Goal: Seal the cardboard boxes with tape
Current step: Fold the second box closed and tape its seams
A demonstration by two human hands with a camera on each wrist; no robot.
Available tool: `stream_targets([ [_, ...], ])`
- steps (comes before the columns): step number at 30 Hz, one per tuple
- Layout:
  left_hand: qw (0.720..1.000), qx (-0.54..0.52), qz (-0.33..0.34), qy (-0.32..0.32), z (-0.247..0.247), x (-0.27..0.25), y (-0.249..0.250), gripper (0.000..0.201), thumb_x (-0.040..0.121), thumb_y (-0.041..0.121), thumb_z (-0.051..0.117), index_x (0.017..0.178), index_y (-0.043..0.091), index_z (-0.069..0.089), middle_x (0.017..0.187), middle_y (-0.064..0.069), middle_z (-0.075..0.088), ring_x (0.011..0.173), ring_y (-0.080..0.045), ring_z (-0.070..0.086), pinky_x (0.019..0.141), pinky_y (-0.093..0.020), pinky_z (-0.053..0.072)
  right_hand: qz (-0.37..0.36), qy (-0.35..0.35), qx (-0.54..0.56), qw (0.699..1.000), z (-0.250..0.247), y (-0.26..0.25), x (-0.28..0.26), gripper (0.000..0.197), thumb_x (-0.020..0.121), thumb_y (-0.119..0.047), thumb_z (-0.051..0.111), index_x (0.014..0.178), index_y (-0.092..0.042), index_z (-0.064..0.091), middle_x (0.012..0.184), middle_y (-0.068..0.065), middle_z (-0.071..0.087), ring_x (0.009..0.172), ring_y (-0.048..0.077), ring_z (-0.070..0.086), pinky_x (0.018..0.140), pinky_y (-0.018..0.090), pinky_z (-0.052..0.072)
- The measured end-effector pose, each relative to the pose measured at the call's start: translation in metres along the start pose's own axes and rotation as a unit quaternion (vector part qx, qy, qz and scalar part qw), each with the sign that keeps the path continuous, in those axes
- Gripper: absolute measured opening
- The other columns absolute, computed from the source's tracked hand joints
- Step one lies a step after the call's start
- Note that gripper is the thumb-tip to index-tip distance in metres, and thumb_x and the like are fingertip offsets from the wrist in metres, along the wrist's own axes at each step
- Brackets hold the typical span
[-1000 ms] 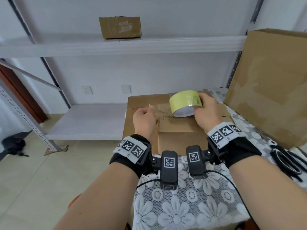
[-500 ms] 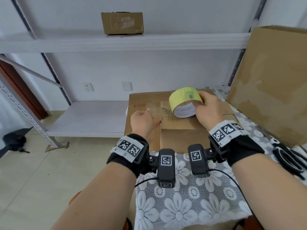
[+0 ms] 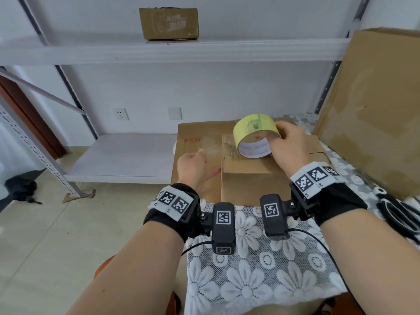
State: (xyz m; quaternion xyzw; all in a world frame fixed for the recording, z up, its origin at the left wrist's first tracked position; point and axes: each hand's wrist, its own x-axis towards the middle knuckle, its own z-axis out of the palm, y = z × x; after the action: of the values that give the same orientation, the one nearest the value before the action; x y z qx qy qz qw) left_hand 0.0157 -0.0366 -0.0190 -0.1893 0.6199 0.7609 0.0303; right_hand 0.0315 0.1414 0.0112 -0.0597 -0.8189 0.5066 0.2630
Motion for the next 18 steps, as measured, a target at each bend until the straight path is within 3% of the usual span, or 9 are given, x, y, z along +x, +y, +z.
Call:
stream_targets([
  [4,0.999,0.036,0.006,0.000,0.001,0.004,-0.003,0.028,0.096,0.011,0.053,0.069,0.010,0.048,0.060,-0.001,0.039,0.053,-0.014,0.042,0.088,-0.051,0.056,0.005,0.010,-0.005,1.000,0.000,0.002,0.002,0.012,0.088,-0.008,0.057,0.085,-0.002,0.067,0.085,0.019,0.066,0.074,0.020,0.054,0.067,0.036,0.047],
  [6,0.999,0.049,0.009,0.003,0.002,0.005,-0.005,0.030,0.095,0.010,0.054,0.067,0.010,0.047,0.058,-0.001,0.039,0.054,-0.015,0.041,0.089,-0.051,0.055,0.008,0.011,-0.002,1.000,0.000,0.002,0.001,0.012,0.087,-0.008,0.058,0.082,-0.004,0.067,0.083,0.019,0.066,0.073,0.019,0.053,0.065,0.034,0.045],
  [10,0.997,0.074,0.007,-0.005,0.006,0.010,-0.015,0.036,0.099,0.012,0.049,0.063,0.012,0.044,0.059,-0.001,0.040,0.050,-0.011,0.043,0.073,-0.039,0.060,0.019,0.025,-0.001,1.000,0.002,0.001,0.001,0.006,0.087,-0.010,0.061,0.086,-0.009,0.067,0.082,0.006,0.065,0.079,0.019,0.058,0.072,0.033,0.048],
  [12,0.994,0.108,0.016,-0.018,0.010,0.011,-0.022,0.036,0.100,0.017,0.048,0.064,0.013,0.046,0.062,-0.001,0.046,0.055,-0.014,0.045,0.063,-0.032,0.052,0.023,0.031,0.000,0.999,0.002,0.000,0.001,0.006,0.087,-0.011,0.062,0.089,-0.008,0.067,0.086,0.007,0.066,0.082,0.021,0.060,0.075,0.034,0.049],
  [15,0.986,0.157,0.038,-0.046,0.015,0.013,-0.030,0.040,0.100,0.023,0.048,0.061,0.016,0.043,0.058,-0.001,0.045,0.057,-0.019,0.040,0.065,-0.033,0.038,0.022,0.031,-0.002,0.999,0.000,-0.001,-0.001,0.011,0.086,-0.012,0.062,0.086,-0.003,0.067,0.081,0.008,0.064,0.075,0.018,0.054,0.069,0.030,0.044],
  [18,0.980,0.187,0.030,-0.061,0.017,0.014,-0.028,0.044,0.101,0.028,0.046,0.059,0.014,0.042,0.055,-0.002,0.043,0.053,-0.018,0.039,0.057,-0.030,0.035,0.027,0.022,-0.004,0.999,0.000,-0.001,-0.001,0.013,0.087,-0.013,0.061,0.083,-0.002,0.066,0.074,0.004,0.059,0.068,0.014,0.049,0.061,0.023,0.038],
])
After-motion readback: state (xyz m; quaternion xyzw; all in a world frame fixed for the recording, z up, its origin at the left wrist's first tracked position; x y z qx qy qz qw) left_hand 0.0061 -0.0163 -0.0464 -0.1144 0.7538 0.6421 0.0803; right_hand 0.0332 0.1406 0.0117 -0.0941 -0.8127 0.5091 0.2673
